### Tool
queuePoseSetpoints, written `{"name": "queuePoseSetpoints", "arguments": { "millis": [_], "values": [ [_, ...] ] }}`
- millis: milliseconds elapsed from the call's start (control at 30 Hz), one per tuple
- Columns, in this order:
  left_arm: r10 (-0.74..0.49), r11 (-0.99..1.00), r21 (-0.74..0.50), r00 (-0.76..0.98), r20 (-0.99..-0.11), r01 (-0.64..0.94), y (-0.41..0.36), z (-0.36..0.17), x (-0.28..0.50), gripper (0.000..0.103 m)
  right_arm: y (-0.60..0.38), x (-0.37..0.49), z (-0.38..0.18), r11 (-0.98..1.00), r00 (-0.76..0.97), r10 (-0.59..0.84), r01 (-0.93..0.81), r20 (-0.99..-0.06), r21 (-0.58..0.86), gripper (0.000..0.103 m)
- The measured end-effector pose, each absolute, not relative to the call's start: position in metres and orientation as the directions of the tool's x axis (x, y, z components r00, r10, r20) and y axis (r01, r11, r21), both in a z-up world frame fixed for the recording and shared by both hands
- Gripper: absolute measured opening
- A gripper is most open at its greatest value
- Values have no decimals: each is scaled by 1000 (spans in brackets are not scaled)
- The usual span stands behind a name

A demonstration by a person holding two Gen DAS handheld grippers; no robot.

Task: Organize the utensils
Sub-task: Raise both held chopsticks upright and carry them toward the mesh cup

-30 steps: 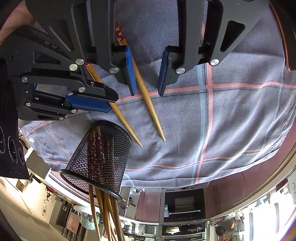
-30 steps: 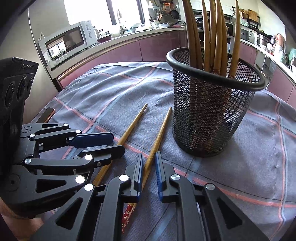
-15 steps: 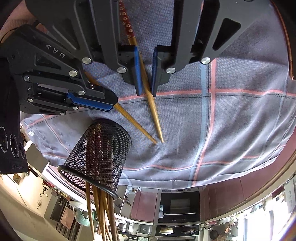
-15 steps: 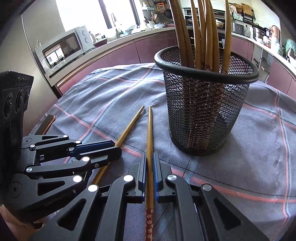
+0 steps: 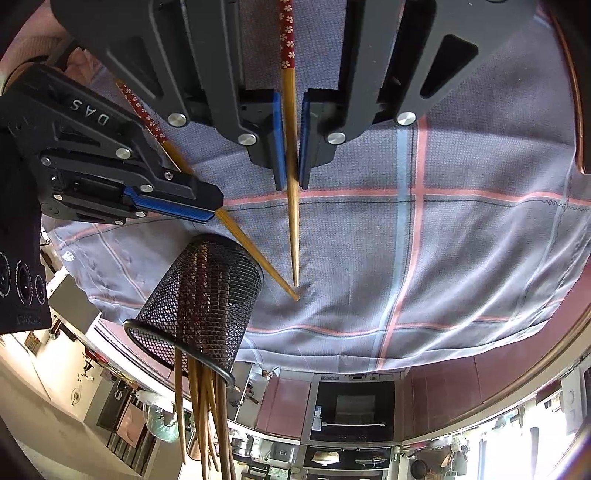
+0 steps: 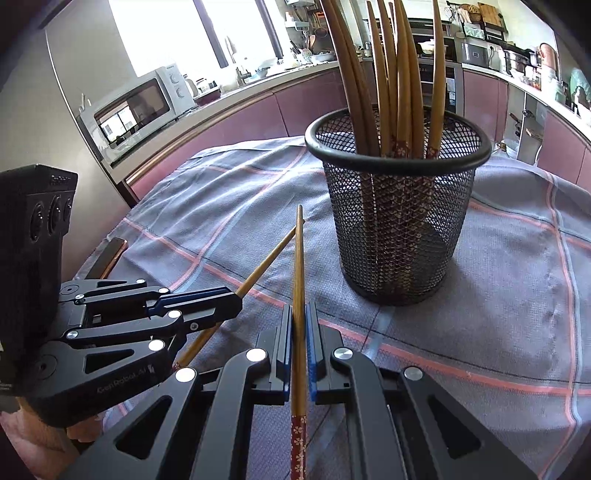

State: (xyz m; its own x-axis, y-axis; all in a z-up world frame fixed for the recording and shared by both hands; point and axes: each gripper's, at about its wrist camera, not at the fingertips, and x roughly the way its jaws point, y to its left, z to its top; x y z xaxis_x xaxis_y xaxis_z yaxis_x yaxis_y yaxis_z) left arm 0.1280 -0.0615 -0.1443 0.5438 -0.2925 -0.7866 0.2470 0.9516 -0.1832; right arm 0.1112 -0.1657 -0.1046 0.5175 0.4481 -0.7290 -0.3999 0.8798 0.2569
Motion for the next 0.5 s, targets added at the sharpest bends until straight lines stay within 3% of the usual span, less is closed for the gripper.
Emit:
{"name": "queuePoseSetpoints", "arguments": {
  "millis": [500],
  "values": [
    [-325, 944, -219, 586, -742, 246, -48, -118, 112, 8, -168, 95, -81, 852, 545, 501, -446, -672, 273, 6]
  ]
}}
